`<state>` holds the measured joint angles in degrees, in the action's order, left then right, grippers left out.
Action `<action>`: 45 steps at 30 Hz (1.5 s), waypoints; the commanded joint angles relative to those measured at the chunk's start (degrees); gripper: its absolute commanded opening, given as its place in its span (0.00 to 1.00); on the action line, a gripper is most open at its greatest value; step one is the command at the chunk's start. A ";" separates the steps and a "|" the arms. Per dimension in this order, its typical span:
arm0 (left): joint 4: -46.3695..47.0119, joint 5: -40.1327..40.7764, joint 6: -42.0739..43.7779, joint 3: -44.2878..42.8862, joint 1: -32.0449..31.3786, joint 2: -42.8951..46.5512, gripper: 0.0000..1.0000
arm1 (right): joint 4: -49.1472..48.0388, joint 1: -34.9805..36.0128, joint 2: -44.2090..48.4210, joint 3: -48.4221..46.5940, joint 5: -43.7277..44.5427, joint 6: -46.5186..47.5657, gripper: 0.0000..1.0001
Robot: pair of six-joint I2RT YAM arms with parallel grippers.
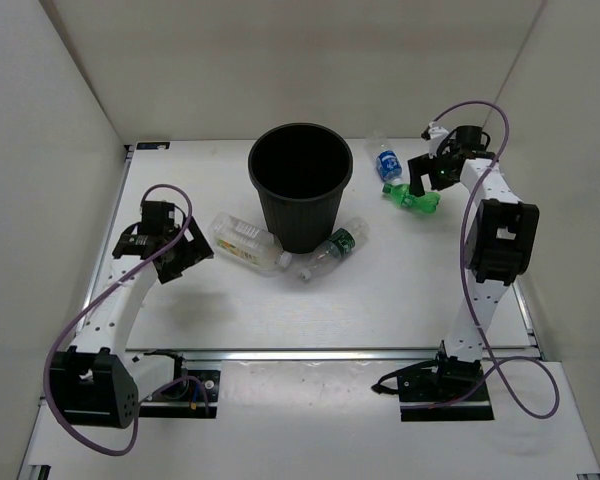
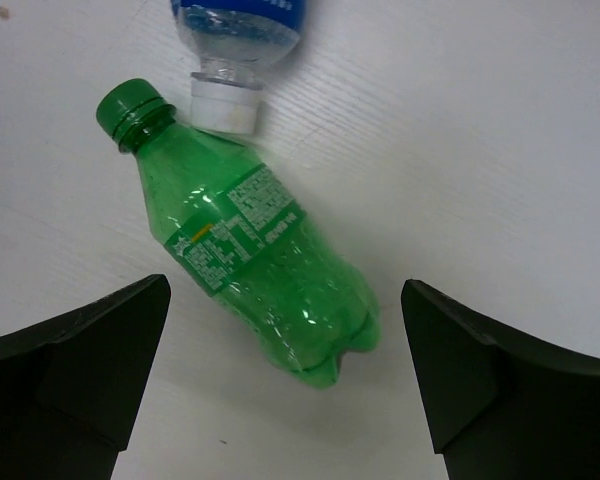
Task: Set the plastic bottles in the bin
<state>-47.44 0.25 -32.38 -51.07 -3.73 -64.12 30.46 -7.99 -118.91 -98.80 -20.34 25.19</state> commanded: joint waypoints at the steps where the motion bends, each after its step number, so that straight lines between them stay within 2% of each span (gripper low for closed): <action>1: -0.29 1.60 0.39 -3.25 0.30 -0.65 0.99 | 1.88 1.30 -1.84 -2.88 -6.20 3.90 0.98; 8: 0.33 1.06 1.35 -4.04 0.65 -2.06 0.98 | 3.28 3.68 -5.10 -2.10 -5.24 3.55 0.94; 13: -0.02 2.03 1.62 -4.65 1.17 -1.36 0.99 | 2.25 4.82 -5.01 0.26 -2.61 2.50 0.79; 20: -0.63 2.57 1.88 -4.39 1.00 -0.31 0.99 | -6.80 6.40 1.75 12.21 1.96 1.88 0.71; 23: -0.72 2.82 2.15 -4.65 0.74 -0.22 0.98 | -7.43 7.20 4.04 14.78 3.64 2.41 0.66; 26: -0.37 2.57 1.97 -4.83 1.17 -0.13 0.99 | -6.11 6.93 5.00 14.43 2.50 2.23 0.53; 30: 0.33 2.21 1.71 -4.13 0.91 0.31 0.98 | -5.23 7.64 7.72 15.57 1.18 1.35 0.53; 34: 1.12 1.24 1.10 -3.16 0.39 0.05 0.99 | -5.49 9.56 14.04 15.92 -0.49 -0.57 0.49; 37: 2.87 0.89 0.83 -3.42 0.39 -0.57 0.99 | -6.02 11.76 20.27 15.49 2.56 -3.82 0.48; 39: 4.19 0.10 0.39 -3.51 0.12 -0.83 0.99 | -10.14 13.51 24.94 16.88 4.95 -6.90 0.50; 41: 5.42 0.10 -1.10 -4.12 0.03 -1.18 0.98 | -10.33 15.01 29.24 15.84 4.60 -7.61 0.54; 45: 6.57 0.01 -2.60 -6.06 -0.32 -3.64 0.99 | -8.05 20.80 30.93 7.34 6.36 -10.76 0.55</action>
<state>-43.81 0.95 -33.12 -54.37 -3.81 -66.72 24.05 9.98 -89.56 -86.11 -15.53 18.35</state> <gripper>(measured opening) 0.987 0.594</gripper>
